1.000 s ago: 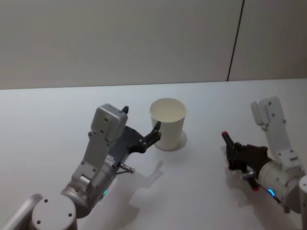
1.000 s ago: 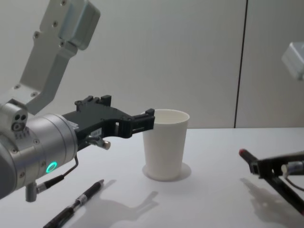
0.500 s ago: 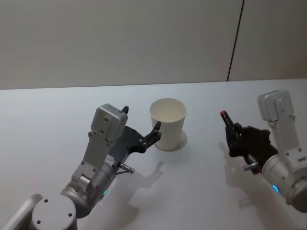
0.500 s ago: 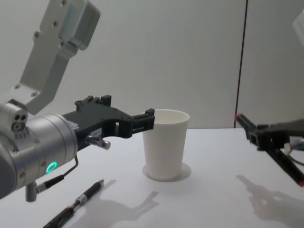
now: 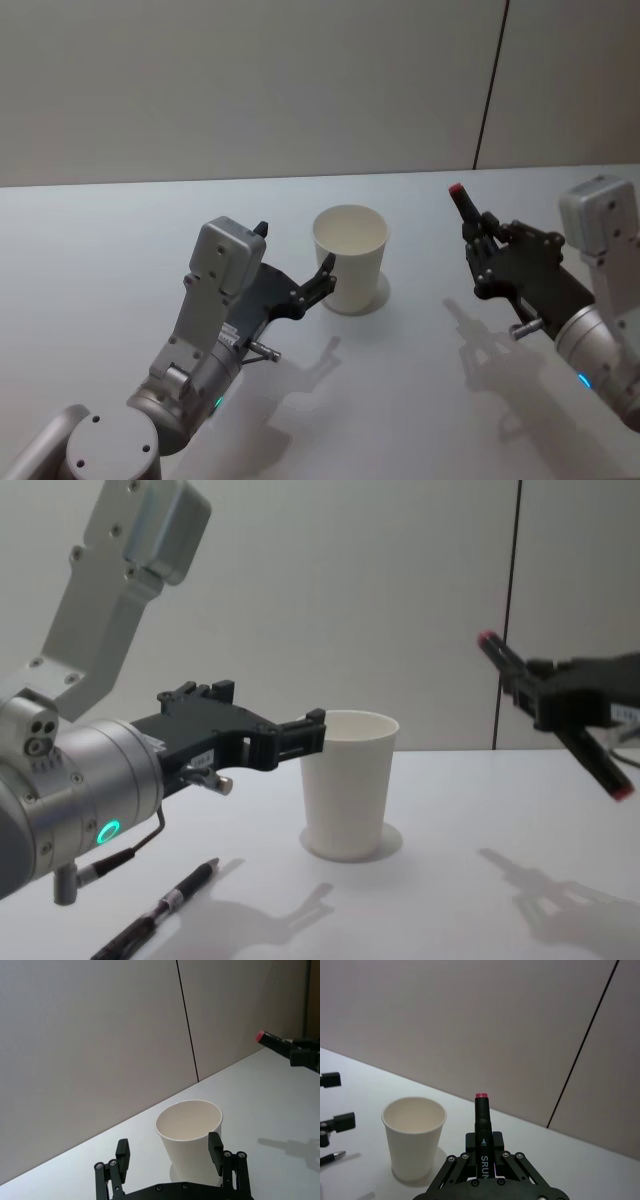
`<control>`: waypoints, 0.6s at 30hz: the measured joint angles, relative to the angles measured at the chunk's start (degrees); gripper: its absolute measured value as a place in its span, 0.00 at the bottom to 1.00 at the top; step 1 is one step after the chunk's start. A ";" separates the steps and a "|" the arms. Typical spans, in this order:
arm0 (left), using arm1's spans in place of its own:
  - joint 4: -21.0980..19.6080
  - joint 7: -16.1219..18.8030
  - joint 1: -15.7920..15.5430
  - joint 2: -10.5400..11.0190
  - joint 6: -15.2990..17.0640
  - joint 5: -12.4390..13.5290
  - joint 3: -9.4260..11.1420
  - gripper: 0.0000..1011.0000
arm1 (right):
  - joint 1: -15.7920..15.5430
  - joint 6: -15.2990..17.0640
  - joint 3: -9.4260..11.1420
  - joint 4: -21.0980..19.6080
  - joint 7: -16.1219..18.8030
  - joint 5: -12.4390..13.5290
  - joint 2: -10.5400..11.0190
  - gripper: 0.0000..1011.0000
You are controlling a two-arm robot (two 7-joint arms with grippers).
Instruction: Place the pen into the pen holder.
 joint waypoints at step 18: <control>0.00 0.00 0.00 0.00 0.00 0.00 0.00 0.99 | 3.31 -20.41 0.47 4.02 9.84 0.11 0.57 0.18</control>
